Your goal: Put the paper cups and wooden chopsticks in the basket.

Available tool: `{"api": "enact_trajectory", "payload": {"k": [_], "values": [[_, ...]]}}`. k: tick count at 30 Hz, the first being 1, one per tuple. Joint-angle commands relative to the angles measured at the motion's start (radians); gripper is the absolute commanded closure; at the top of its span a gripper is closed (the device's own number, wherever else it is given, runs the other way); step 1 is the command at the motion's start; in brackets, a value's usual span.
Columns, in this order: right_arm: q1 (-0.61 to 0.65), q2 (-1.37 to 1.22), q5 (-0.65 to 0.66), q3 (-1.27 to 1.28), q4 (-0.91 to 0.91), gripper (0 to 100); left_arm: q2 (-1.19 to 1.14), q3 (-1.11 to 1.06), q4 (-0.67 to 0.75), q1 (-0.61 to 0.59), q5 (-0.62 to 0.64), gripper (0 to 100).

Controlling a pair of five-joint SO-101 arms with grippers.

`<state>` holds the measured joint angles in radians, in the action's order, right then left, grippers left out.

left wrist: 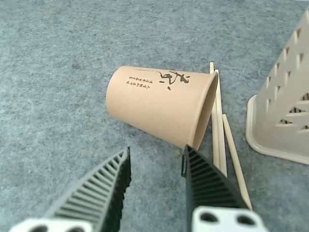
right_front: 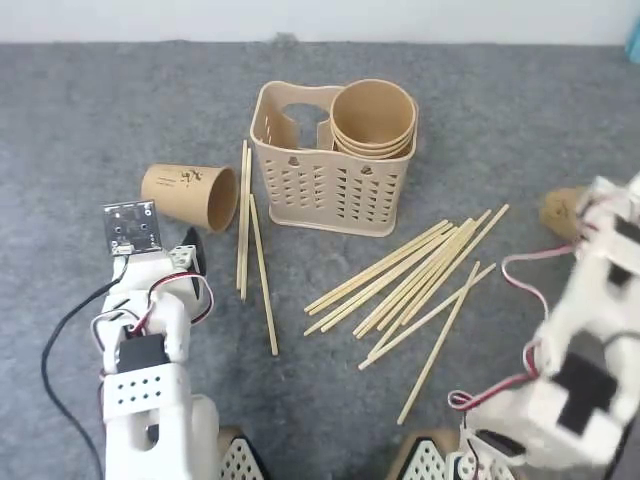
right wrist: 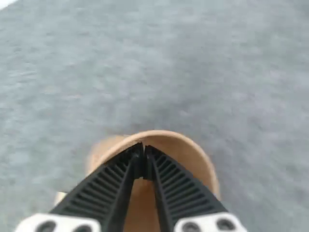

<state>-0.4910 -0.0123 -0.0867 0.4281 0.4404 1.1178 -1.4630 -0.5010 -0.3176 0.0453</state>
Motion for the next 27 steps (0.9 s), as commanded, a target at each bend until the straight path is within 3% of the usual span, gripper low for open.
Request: {"api": "enact_trajectory", "payload": {"k": [1,7,10,13,17,27], "values": [[0.07,-0.151,-0.014,-0.227,-0.018,99.0,0.021,0.005,0.026,0.003,-0.014,83],[0.074,-0.429,-0.011,-0.611,0.09,99.0,0.021,0.005,0.026,0.005,-0.014,83],[0.081,-0.443,0.005,-0.79,0.332,97.9,0.021,0.005,0.028,0.006,-0.014,83],[0.101,-0.423,0.074,-0.984,0.615,89.4,0.021,0.005,0.032,0.006,-0.015,83],[0.108,-0.395,0.124,-1.192,0.846,83.4,0.021,-0.002,0.046,0.006,-0.015,83],[0.044,-0.475,0.181,-1.336,1.047,85.3,0.021,-0.004,0.044,0.006,-0.015,83]]}}
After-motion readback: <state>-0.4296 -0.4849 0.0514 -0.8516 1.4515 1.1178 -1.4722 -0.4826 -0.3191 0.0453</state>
